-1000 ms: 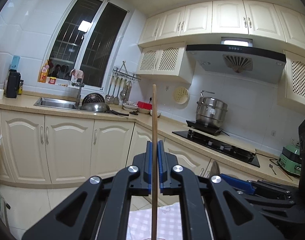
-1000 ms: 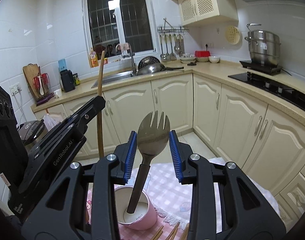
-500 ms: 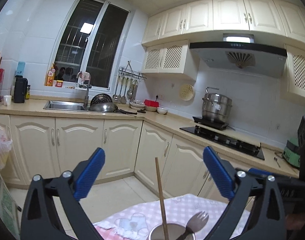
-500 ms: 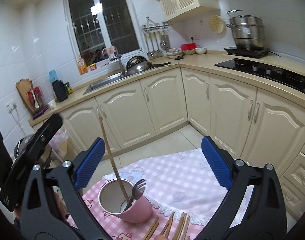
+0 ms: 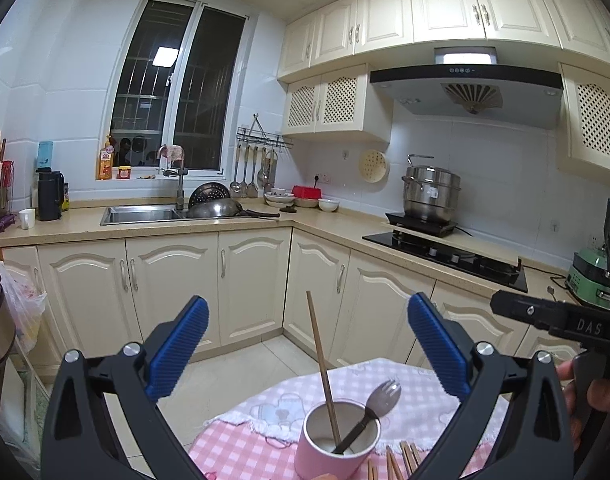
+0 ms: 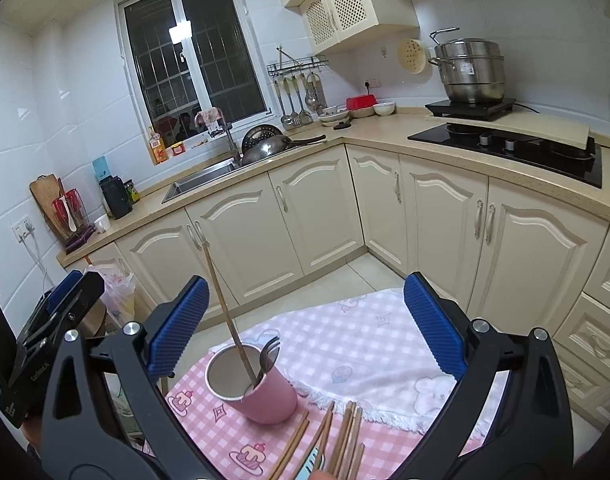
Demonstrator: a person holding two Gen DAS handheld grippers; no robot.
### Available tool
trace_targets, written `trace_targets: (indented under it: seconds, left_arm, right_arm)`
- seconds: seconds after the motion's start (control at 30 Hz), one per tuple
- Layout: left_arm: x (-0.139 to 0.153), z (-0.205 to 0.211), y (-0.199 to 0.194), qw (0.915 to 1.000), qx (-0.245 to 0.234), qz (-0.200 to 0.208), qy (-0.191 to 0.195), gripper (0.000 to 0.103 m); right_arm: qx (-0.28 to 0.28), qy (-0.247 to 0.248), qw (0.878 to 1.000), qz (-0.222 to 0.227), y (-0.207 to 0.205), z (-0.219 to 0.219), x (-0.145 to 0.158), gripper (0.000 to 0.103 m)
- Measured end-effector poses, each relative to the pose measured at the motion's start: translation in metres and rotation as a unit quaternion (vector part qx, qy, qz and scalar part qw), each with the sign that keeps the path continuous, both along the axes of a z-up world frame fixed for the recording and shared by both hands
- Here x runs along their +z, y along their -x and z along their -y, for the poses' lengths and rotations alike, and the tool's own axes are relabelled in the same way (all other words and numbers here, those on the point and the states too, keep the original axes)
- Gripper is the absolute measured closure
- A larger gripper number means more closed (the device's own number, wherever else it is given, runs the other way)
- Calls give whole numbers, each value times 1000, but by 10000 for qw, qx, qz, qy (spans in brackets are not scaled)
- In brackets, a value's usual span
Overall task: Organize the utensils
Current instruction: 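Withdraw both open tools from the cup back over the chopsticks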
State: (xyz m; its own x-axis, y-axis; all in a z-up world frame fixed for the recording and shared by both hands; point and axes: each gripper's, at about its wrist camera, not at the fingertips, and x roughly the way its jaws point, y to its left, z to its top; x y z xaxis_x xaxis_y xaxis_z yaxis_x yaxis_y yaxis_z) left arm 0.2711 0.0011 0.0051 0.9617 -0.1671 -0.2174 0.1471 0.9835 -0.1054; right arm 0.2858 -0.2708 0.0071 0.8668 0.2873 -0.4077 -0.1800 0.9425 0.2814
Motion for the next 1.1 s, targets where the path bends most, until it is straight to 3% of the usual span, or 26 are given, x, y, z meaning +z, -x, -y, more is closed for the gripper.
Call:
trace_targets:
  seconds: [0.63, 1.1]
  left_arm:
    - [-26, 6, 20, 9978, -202, -593, -219, 5]
    - [-78, 22, 15, 9862, -419, -1519, -507, 5]
  right_arm:
    - [-266, 177, 9981, -520, 29, 22, -17, 7]
    - [-298, 271, 9923, -1169, 43, 29, -59, 7]
